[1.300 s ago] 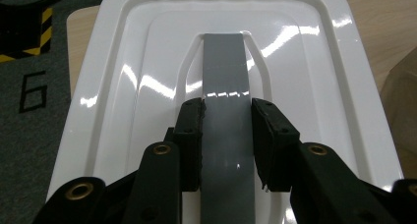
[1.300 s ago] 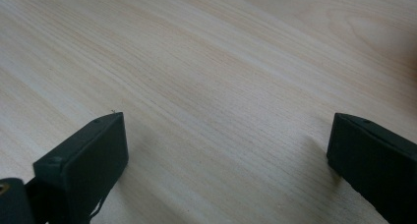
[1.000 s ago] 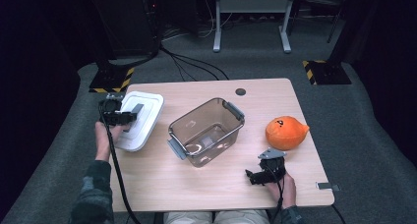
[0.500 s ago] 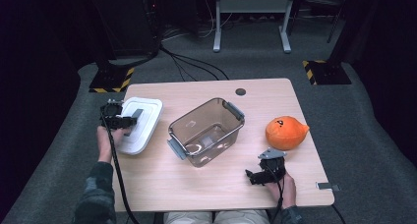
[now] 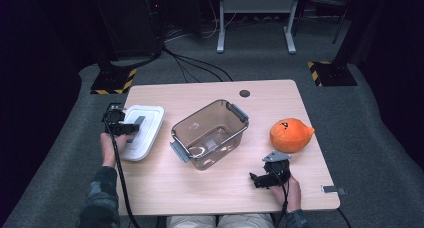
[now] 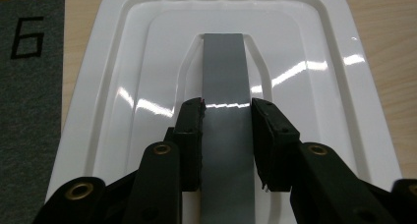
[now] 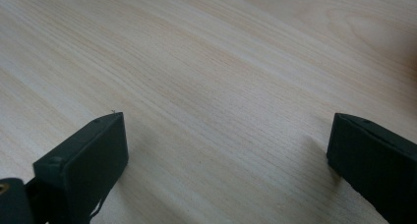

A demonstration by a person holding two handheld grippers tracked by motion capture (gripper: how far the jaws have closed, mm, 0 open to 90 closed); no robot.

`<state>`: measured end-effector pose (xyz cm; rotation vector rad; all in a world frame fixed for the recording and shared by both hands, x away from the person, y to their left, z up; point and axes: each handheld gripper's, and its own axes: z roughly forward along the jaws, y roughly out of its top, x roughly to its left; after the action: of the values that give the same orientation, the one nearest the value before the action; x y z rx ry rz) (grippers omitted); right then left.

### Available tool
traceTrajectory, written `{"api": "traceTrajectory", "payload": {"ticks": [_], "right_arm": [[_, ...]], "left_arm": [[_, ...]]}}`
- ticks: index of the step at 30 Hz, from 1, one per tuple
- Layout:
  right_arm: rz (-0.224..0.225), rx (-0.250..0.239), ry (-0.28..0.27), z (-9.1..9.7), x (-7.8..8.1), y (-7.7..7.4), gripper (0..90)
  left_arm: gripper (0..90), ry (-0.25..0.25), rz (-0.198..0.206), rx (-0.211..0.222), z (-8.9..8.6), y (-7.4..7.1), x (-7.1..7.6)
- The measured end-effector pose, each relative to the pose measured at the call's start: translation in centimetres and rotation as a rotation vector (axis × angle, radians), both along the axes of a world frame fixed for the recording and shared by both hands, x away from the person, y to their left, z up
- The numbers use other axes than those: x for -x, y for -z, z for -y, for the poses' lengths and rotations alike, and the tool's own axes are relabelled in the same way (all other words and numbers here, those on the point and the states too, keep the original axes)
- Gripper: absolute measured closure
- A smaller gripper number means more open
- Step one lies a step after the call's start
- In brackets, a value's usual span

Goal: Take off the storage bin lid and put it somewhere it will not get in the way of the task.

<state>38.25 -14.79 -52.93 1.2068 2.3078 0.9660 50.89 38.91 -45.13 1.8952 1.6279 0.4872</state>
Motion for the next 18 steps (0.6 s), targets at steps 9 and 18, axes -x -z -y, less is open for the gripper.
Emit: {"api": "traceTrajectory", "payload": {"ticks": [9, 18], "right_arm": [[0.000, 0.000, 0.001, 0.0, 0.0, 0.0, 1.3], [0.000, 0.000, 0.001, 0.0, 0.0, 0.0, 1.3]], "left_arm": [[66.5, -0.005, -0.019, 0.010, 0.2, 1.1, -0.2], [66.5, -0.008, -0.040, 0.001, 0.4, 2.2, -0.6]]}}
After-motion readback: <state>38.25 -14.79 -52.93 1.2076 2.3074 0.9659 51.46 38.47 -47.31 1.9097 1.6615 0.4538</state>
